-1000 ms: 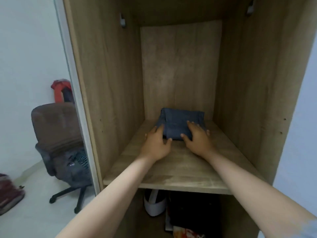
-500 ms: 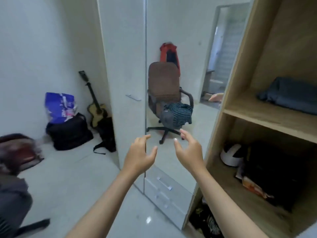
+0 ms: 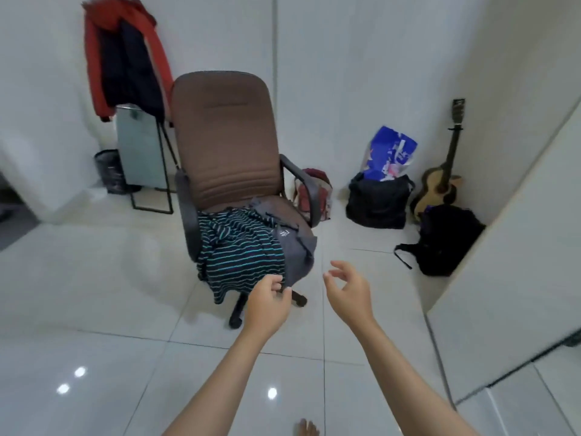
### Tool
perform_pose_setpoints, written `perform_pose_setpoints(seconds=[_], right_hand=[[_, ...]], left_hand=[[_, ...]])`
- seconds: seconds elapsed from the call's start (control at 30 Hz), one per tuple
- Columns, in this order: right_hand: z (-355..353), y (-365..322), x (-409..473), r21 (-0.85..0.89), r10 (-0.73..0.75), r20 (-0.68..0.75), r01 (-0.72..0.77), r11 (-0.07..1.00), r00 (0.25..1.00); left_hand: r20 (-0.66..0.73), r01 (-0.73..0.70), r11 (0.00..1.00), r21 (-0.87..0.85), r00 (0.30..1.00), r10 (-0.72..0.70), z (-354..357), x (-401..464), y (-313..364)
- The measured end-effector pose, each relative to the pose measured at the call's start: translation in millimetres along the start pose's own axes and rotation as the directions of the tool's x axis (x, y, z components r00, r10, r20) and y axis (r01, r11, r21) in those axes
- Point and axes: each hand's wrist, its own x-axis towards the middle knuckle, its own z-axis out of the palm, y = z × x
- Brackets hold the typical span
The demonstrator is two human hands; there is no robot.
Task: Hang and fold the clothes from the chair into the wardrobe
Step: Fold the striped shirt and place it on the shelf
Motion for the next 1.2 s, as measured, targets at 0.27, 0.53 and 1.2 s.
perform_pose_setpoints(seconds=[0.27,0.53,1.2], right_hand=[[107,27,166,-0.037,-0.041,0.337,0.057,0.998,0.941],[186,59,325,-0.139,0.061,0.517,0.014,0.990,0.854],[517,75,631,-0.242,0.036,0.838,0.311,0.919,0.544]], left_hand=[[-0.140,0.207,0.978,0.021,0.969,-0.202,4,148,-50],[-0.136,0.318,0.943,0.100,0.943,-0.304,22,299,-85],[-0.352,0.538,0.776,0.329,0.833,-0.428,-42,648,-290]])
